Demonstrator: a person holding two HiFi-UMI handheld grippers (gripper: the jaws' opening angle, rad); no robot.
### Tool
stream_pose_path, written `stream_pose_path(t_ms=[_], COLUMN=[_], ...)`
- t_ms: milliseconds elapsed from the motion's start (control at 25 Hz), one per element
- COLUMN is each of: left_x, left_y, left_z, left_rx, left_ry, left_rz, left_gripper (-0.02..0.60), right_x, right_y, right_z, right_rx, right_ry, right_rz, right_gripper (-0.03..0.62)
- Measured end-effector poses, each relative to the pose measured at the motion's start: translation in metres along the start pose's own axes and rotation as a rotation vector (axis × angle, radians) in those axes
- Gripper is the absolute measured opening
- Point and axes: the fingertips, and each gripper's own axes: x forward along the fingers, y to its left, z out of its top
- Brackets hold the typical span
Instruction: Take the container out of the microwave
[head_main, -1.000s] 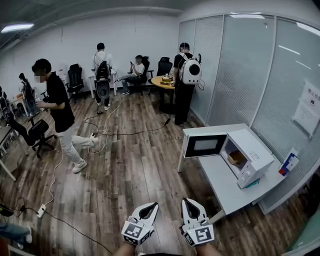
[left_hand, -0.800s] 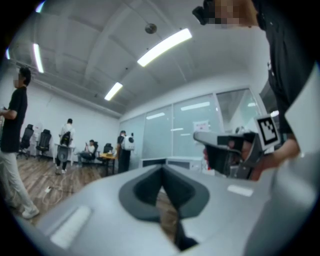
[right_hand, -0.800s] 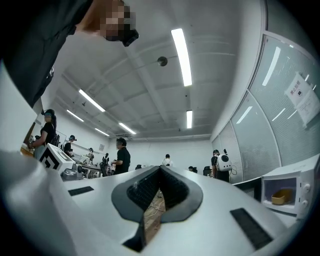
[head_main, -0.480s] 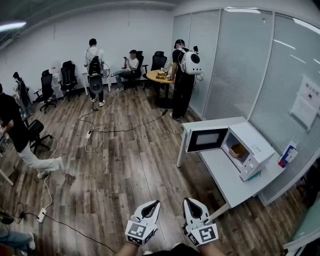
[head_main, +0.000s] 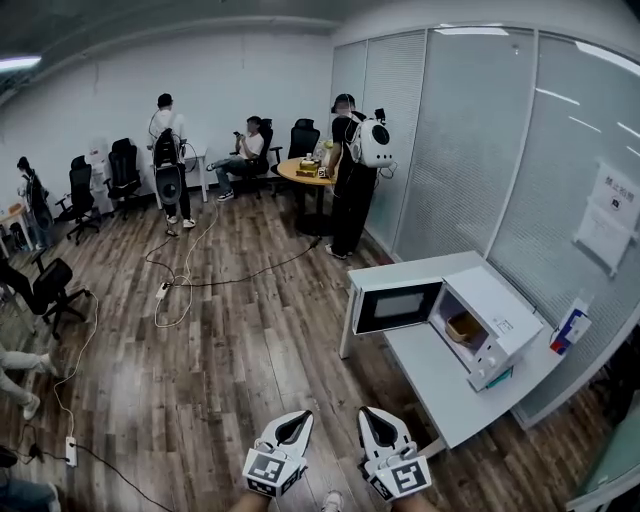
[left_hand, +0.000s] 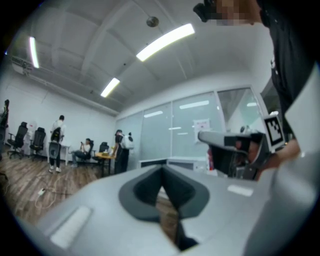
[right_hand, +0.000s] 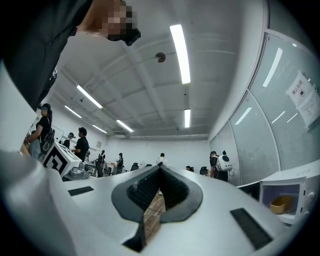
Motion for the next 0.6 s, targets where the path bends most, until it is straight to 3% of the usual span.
stream_pose_path(t_ms=[480, 600], left_x=[0.100, 0.114], left_y=[0.007, 0.012], left_z=[-0.003, 0.013], left_rx=[0.008, -0.004], left_ry=[0.039, 0.027], left_rz=[0.007, 0.020], left_gripper=[0.006, 0.006], right_x=[0.028, 0.036], right_y=[-0.098, -0.112], right_z=[-0.018, -0.021], right_rx=[0.024, 0.034], right_ry=[0.002, 0.004], right_rz=[0.018, 0.018], right_gripper=[-0.002, -0.002])
